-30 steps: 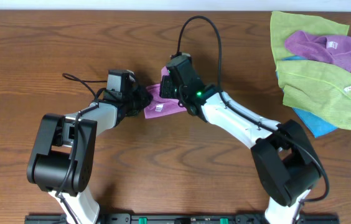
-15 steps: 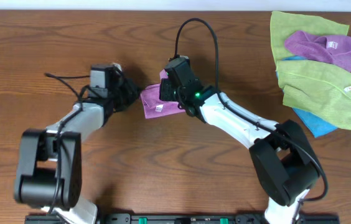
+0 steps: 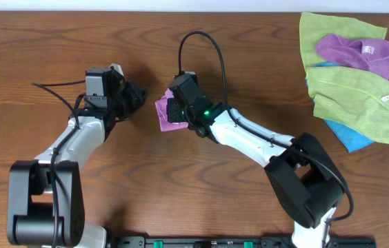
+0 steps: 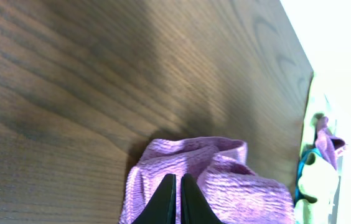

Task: Fold the cloth
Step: 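Carry the right end toward the left gripper, folding the strip in half, then press the folded towel down with the right gripper and release it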

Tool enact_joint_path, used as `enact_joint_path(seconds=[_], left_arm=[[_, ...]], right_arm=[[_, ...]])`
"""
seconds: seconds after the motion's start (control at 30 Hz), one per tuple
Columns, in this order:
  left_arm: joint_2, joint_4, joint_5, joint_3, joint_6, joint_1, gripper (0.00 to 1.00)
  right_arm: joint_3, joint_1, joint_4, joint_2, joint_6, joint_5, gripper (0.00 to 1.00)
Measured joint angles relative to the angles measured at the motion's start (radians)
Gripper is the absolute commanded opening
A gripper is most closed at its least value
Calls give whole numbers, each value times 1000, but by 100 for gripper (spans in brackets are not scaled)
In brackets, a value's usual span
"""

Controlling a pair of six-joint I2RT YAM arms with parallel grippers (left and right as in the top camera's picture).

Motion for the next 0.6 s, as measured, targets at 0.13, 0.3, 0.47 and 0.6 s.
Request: enact_joint_path(seconds=[0.13,0.3,0.47,0.6], left_arm=[[-18,0,2,0,0,0,6],[-33,-1,2,0,0,10,6],[-40,-4,16,0,0,50,6],[-40,-23,37,0,0,92,6]], right_arm=[[0,3,0,0,-10,6,53],[0,12,0,0,-11,-7,64],[0,27,24,0,-11,-45,64],[0,35,44,0,-6,-80,64]])
